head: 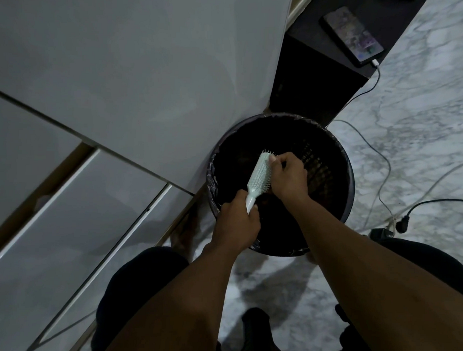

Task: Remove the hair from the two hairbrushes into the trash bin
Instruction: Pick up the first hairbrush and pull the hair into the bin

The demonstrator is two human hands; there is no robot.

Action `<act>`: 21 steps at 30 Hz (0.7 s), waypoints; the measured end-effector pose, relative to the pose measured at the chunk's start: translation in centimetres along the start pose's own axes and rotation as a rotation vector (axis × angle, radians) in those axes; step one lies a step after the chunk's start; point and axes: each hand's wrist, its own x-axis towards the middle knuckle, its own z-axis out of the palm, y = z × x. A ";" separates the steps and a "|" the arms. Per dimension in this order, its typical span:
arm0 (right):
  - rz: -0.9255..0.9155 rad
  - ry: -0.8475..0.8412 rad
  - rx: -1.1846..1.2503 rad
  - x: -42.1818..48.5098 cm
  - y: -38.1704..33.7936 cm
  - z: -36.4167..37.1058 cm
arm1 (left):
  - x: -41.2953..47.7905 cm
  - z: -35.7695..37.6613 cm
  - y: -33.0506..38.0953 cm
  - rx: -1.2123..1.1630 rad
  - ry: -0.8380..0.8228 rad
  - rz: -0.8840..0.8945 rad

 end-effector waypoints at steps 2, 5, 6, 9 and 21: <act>0.135 0.018 0.126 0.5 -0.3 -0.1 | 0.0 -0.1 0.0 -0.017 0.025 -0.032; 0.241 0.053 0.103 1.1 -0.4 -1.1 | 0.1 -0.2 -0.2 -0.040 0.072 -0.065; 0.215 0.062 0.040 1.4 -0.3 -1.3 | 0.1 -0.2 -0.3 -0.038 0.073 -0.069; 0.094 -0.030 0.036 1.1 0.0 -1.0 | 0.2 -0.1 -0.2 -0.045 0.069 -0.083; 0.064 -0.064 -0.016 0.3 0.1 -0.3 | 0.0 0.2 -0.3 0.095 0.030 0.008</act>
